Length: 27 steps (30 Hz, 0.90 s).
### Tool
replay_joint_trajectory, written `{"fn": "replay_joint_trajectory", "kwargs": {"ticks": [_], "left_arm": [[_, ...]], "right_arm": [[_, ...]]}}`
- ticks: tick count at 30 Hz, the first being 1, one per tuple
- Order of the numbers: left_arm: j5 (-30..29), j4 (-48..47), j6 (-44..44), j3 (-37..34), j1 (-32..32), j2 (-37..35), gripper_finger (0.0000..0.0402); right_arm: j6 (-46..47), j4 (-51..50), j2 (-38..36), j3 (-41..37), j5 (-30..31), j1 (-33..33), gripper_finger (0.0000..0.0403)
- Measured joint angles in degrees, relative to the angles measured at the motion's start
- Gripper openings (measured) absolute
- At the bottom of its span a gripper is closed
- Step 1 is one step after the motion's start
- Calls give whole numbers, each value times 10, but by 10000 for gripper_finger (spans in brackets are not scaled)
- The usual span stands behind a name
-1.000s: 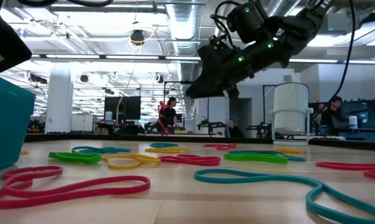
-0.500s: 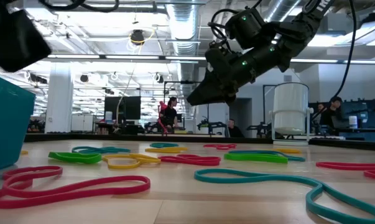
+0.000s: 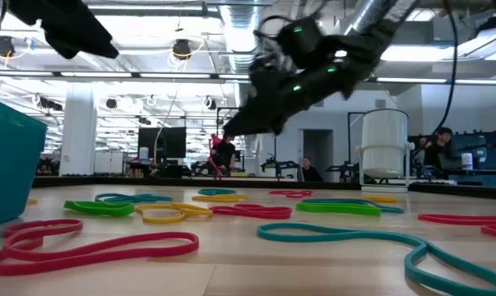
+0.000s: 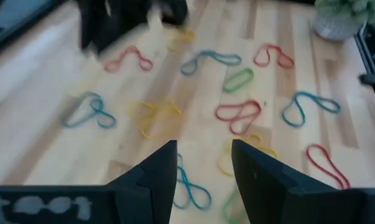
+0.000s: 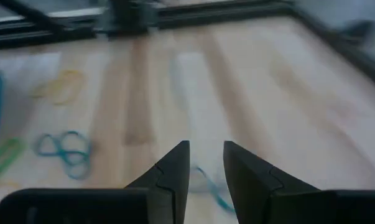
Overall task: Pick and place items into bin
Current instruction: Put the blue rubber band into the blue bin
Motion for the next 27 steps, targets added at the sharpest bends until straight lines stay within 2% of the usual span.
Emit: {"fn": "replay_joint_trajectory", "kwargs": {"ticks": [3,5,9,12,18,27], "left_arm": [[-3,-7,7,0,4,-20,142],[-2,-12,7,0,4,-27,142],[-1,-34,13,0,3,-32,142],[-7,-33,32,0,3,-32,142],[-51,-51,68,12,3,-39,141],[-139,-151,69,58,3,-86,141]], "right_arm": [[-30,-113,53,66,11,10,93],[-42,-123,78,118,17,10,93],[-58,-205,106,175,39,0,93],[-30,-276,125,196,39,-8,93],[-26,-265,154,207,40,-19,93],[-24,-266,184,210,41,-19,90]]}}
